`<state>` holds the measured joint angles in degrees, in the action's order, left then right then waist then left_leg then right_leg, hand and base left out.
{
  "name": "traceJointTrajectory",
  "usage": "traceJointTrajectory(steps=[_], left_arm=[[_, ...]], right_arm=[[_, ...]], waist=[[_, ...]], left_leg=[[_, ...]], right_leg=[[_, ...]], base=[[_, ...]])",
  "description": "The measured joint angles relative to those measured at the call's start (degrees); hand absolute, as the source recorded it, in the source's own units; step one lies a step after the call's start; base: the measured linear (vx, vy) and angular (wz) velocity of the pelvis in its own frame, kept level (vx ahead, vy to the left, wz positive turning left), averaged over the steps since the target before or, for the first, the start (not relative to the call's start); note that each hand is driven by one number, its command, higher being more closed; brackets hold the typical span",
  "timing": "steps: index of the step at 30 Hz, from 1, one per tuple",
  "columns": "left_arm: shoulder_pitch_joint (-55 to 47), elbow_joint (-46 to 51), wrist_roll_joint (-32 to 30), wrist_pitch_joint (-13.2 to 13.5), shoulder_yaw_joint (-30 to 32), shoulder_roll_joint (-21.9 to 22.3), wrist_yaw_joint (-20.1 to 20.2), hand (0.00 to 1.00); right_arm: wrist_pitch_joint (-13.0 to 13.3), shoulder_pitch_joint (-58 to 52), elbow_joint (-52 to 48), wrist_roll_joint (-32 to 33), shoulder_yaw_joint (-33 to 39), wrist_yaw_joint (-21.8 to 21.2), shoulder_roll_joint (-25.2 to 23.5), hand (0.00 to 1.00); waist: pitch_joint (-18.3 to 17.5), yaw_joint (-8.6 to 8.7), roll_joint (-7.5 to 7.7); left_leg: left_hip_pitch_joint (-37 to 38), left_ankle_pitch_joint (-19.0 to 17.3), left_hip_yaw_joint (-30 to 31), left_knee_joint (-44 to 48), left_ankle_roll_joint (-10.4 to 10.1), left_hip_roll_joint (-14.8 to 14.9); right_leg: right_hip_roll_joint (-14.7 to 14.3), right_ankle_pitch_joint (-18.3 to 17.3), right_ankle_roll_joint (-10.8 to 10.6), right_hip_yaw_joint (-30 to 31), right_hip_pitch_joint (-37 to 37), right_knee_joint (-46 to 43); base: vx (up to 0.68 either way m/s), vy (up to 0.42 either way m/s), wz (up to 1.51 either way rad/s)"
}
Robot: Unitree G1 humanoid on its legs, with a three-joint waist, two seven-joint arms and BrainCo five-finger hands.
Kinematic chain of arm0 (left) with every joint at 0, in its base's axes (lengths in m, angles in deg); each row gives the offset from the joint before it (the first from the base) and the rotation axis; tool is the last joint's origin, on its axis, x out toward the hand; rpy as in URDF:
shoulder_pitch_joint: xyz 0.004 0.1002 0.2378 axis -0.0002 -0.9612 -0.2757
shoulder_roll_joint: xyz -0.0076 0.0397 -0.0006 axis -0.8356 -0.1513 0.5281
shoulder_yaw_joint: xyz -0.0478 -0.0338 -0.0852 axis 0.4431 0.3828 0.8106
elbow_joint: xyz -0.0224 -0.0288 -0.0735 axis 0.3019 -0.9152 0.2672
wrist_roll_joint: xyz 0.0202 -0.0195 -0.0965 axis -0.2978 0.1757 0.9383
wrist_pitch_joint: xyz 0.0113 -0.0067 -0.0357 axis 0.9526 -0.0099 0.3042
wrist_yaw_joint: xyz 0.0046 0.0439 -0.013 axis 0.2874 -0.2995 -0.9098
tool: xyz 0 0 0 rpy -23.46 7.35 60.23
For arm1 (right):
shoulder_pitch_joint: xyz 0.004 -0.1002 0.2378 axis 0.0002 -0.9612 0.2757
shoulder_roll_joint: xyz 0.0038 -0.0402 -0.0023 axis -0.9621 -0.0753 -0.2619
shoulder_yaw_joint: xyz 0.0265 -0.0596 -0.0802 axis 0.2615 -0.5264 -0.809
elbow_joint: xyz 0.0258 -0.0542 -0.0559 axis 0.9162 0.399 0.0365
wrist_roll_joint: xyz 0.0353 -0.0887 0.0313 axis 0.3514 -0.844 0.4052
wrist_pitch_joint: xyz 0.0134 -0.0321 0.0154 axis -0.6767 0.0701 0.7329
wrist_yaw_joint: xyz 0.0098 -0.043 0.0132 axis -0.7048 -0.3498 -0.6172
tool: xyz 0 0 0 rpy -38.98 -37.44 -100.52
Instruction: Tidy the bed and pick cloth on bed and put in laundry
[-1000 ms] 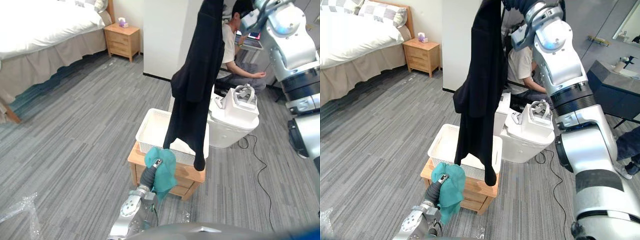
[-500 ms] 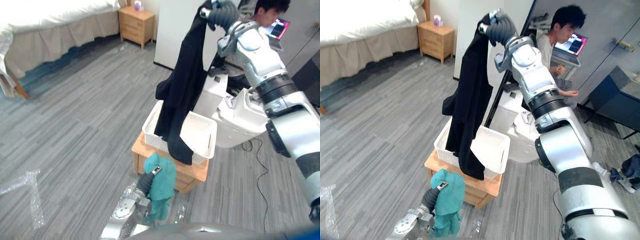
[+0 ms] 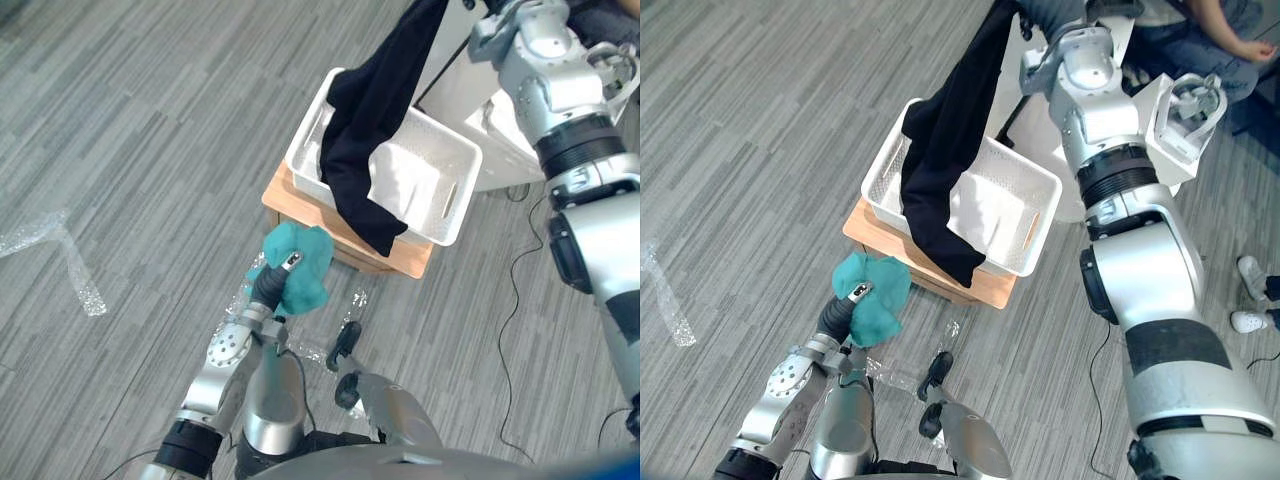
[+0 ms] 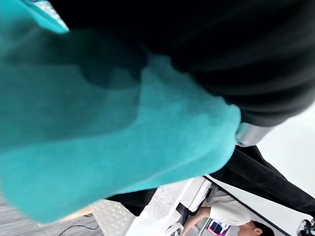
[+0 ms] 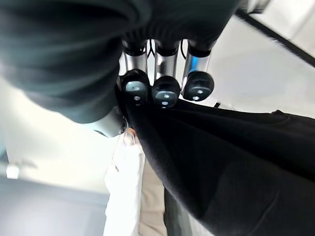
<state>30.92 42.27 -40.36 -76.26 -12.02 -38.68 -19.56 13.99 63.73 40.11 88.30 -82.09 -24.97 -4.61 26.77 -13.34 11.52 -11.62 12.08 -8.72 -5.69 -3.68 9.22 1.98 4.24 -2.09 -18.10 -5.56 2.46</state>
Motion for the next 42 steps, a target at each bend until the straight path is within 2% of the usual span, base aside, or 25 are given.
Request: traceJointTrajectory(steps=[3, 5, 9, 11, 14, 18, 24, 28, 29, 33, 36, 38, 42], left_arm=[[1.6, 0.0, 0.0, 0.2, -0.6, 0.1, -1.1, 1.0], [2.0, 0.0, 0.0, 0.5, -0.6, 0.0, -2.0, 1.0], [2.9, 0.0, -0.1, 0.7, -1.9, 0.3, -3.5, 1.0], [3.4, -0.1, -0.2, 0.7, -2.3, 1.3, -4.3, 1.0], [4.6, -0.1, -1.3, 0.7, -3.3, 3.0, -5.7, 1.0], [5.6, -1.2, -2.2, 1.3, -5.9, 4.2, -7.3, 1.0], [6.2, -2.0, -2.3, 2.1, -7.3, 5.4, -9.1, 1.0], [6.3, -3.4, -2.3, 3.5, -7.3, 6.7, -10.7, 1.0], [6.5, -4.2, -2.3, 3.9, -7.6, 6.8, -10.8, 1.0], [6.4, -5.3, -2.3, 4.2, -8.5, 6.8, -10.7, 1.0], [6.2, -6.6, -2.2, 4.2, -8.5, 6.7, -10.7, 1.0], [5.6, -6.7, -2.2, 4.6, -8.5, 6.8, -10.7, 1.0], [5.5, -6.7, -2.2, 5.7, -8.4, 6.6, -10.4, 1.0]], right_arm=[[1.4, -7.3, -2.2, 1.3, 3.5, 1.3, 0.0, 1.0], [2.0, -11.9, -4.1, 1.4, 5.6, 1.7, -0.5, 1.0], [4.6, -20.5, -8.7, 1.3, 9.6, 2.7, -3.2, 1.0], [6.2, -24.9, -13.0, 0.9, 10.3, 2.7, -5.5, 1.0], [7.0, -30.5, -18.5, -0.9, 10.3, 2.8, -8.8, 1.0], [7.7, -36.5, -21.7, -3.8, 9.0, 3.2, -14.4, 1.0], [8.1, -40.1, -22.0, -8.3, 2.4, 2.6, -18.4, 1.0], [8.1, -40.5, -22.0, -12.7, -1.8, 2.3, -20.5, 1.0], [8.1, -40.5, -22.0, -13.8, -2.4, 2.3, -21.1, 0.0], [7.1, -40.4, -22.0, -15.9, -4.1, 2.4, -21.1, 0.0], [5.4, -40.0, -21.4, -19.1, -6.3, 3.5, -20.8, 0.0], [4.9, -39.7, -20.5, -21.9, -8.3, 5.3, -20.5, 0.0], [4.8, -38.2, -18.4, -22.9, -8.5, 7.9, -19.5, 0.0]], waist=[[1.2, -0.02, -1.78], [1.3, 0.08, -1.98], [2.0, 1.24, -3.07], [2.2, 2.49, -3.39], [2.4, 3.69, -4.11], [2.4, 4.57, -4.57], [2.4, 5.13, -6.27], [2.2, 5.25, -7.12], [2.1, 5.3, -7.16], [2.1, 5.13, -7.34], [1.7, 5.15, -8.12], [1.3, 5.16, -8.9], [1.0, 4.95, -9.16]], left_leg=[[-0.4, -0.4, -0.1, -0.1, -0.3, 0.2], [-1.1, -0.4, -0.6, -0.1, -0.2, 0.2], [-0.8, -0.3, -1.9, -0.2, -0.2, 0.4], [-0.8, -0.3, -2.5, -0.3, -0.2, 0.4], [-0.4, -0.3, -3.8, -0.3, -0.3, 0.4], [0.3, -0.5, -5.2, -0.3, -0.2, 0.4], [0.5, -0.6, -5.5, -0.4, -0.1, 0.0], [0.6, -0.4, -5.3, -0.3, 0.1, -0.2], [0.6, -0.4, -5.2, -0.3, 0.1, -0.2], [0.6, -0.6, -4.8, -0.3, -0.1, -0.3], [0.5, -0.7, -4.5, -0.3, -0.1, -0.3], [0.5, -0.5, -4.1, -0.3, 0.0, -0.3], [0.7, -0.2, -3.1, -0.3, 0.0, -0.2]], right_leg=[[0.1, 0.0, 0.0, 0.6, -1.2, -1.5], [0.1, 0.0, 0.0, 1.8, -2.1, -1.5], [0.0, 0.0, 0.0, 3.2, -2.5, -1.5], [0.0, 0.0, 0.0, 3.7, -2.8, -1.5], [0.1, -0.1, 0.1, 5.1, -3.1, -1.5], [0.1, -0.3, 0.3, 6.2, -3.2, -1.4], [0.3, -0.4, 0.6, 6.4, -3.1, -1.4], [0.3, -0.6, 0.8, 6.3, -2.8, -1.4], [0.3, -0.6, 0.8, 6.3, -2.8, -1.4], [0.4, -0.7, 1.0, 6.1, -2.5, -1.4], [0.4, -0.8, 1.2, 5.9, -2.5, -1.4], [0.4, -0.9, 1.2, 5.3, -2.2, -1.4], [0.2, -1.0, 1.4, 4.4, -1.5, -1.4]], base=[[0.0, 0.008, -0.02], [0.0, 0.01, -0.14], [0.0, -0.008, -0.17], [0.0, -0.02, -0.21], [0.0, -0.017, -0.19], [0.01, -0.018, -0.15], [0.0, -0.003, -0.01], [0.02, -0.005, 0.03], [0.02, -0.008, 0.05], [0.01, -0.003, 0.06], [0.01, -0.001, 0.04], [0.01, -0.011, 0.09], [0.01, -0.015, 0.12]])
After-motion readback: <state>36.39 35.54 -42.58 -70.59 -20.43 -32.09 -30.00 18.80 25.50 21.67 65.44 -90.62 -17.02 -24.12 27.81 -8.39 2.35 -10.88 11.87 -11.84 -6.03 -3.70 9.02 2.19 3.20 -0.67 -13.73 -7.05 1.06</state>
